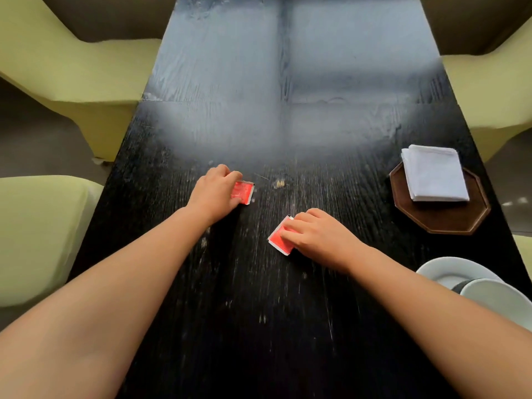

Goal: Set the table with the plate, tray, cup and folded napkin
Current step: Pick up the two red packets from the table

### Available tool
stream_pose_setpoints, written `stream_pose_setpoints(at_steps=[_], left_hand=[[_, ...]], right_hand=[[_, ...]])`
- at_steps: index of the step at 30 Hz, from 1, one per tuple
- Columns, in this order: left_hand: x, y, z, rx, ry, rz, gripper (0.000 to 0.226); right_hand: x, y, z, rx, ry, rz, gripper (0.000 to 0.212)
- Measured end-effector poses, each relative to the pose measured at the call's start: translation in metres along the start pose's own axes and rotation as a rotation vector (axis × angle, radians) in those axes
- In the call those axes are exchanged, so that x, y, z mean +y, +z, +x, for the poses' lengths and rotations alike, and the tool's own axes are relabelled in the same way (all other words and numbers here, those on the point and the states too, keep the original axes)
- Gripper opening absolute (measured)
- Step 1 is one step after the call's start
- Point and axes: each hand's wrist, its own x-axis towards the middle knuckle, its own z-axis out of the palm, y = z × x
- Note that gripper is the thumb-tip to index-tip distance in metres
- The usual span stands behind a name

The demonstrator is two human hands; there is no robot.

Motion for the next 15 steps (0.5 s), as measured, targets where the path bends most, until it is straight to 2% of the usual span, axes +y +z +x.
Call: stream_pose_setpoints(at_steps=[4, 6, 9, 13, 15], left_hand=[[-0.003, -0.003, -0.008, 0.011, -0.088, -0.085, 0.035], [-0.006, -0.004, -0.014, 0.027, -0.123, -0.134, 0.030], [-0.008, -0.008, -0.025, 0.146, -0.157, -0.148, 0.021], [-0.004, -0.009, -0.045, 0.211, -0.242, -0.230, 0.018], [-0.002, -0.009, -0.057, 0.237, -0.259, -0.326, 0.017]], right_hand=[[-0.005, 0.001, -0.003, 0.020, 0.021, -0.074, 0.021], [-0.006, 0.003, -0.004, 0.018, 0.035, -0.008, 0.025], [-0.003, 0.000, -0.004, 0.031, 0.046, 0.070, 0.026], [-0.008, -0.007, -0.003, 0.112, 0.012, -0.096, 0.004], [-0.011, -0.005, -0.004, 0.171, -0.005, -0.118, 0.013]])
